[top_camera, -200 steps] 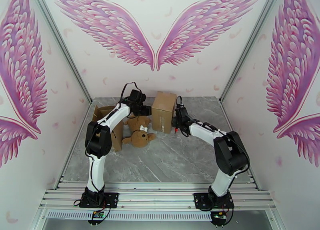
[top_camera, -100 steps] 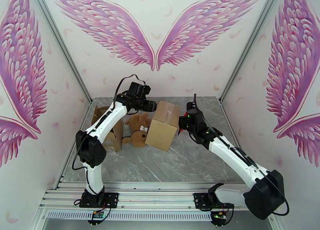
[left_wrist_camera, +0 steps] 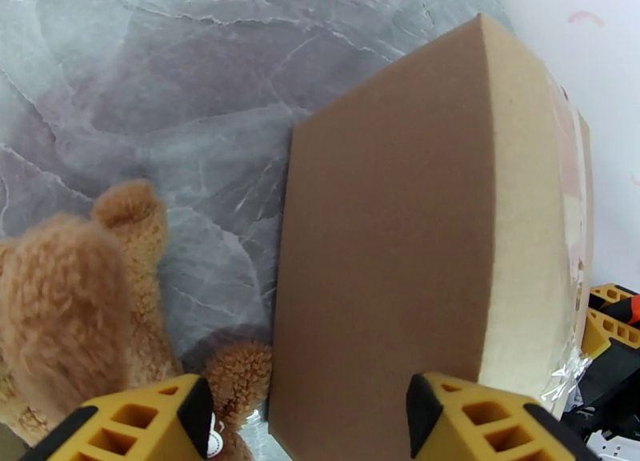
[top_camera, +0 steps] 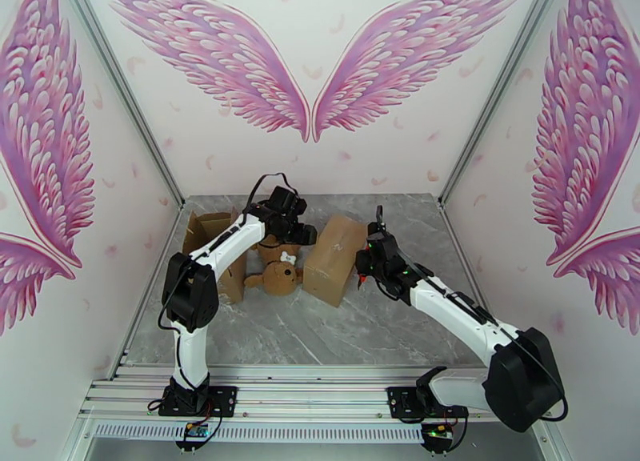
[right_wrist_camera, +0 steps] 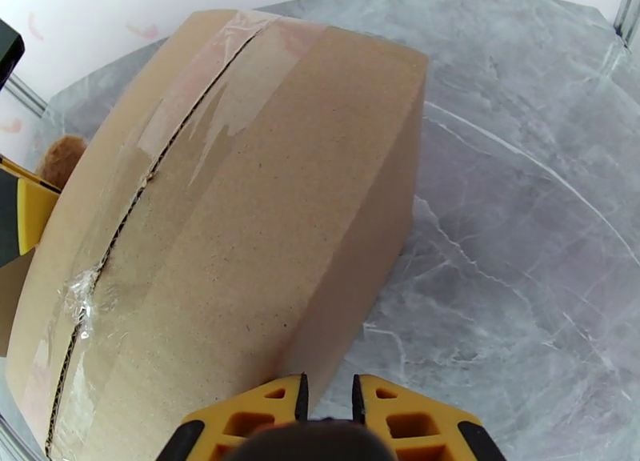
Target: Unpack the express box
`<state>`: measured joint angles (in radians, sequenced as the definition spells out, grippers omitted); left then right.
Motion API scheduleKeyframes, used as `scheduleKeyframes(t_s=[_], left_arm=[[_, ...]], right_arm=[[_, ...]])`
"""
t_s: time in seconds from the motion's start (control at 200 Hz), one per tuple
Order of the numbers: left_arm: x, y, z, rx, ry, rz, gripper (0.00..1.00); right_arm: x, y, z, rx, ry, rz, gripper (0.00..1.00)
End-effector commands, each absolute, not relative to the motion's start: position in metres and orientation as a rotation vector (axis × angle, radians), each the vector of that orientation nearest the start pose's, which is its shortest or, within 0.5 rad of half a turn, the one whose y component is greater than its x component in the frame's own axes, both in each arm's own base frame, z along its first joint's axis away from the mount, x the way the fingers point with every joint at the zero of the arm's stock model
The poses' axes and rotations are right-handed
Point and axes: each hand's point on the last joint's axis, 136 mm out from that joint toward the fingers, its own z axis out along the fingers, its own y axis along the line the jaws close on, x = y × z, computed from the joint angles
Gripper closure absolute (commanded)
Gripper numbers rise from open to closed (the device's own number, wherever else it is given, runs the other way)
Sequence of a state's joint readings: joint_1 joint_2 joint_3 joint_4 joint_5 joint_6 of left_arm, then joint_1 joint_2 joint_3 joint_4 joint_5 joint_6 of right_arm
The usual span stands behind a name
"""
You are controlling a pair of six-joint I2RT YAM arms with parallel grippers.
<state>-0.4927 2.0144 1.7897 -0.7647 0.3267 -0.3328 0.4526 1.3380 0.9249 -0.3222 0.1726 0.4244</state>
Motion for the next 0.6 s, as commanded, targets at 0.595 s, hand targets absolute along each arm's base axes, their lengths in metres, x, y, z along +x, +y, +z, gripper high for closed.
scheduleKeyframes(t_s=[0.595], left_arm=[[0.325,-0.363,0.174,0.692,2.645,-0.979,0.32]], right_arm=[[0.445,0.195,0.201,-0.227,2.198,0.363,1.0]])
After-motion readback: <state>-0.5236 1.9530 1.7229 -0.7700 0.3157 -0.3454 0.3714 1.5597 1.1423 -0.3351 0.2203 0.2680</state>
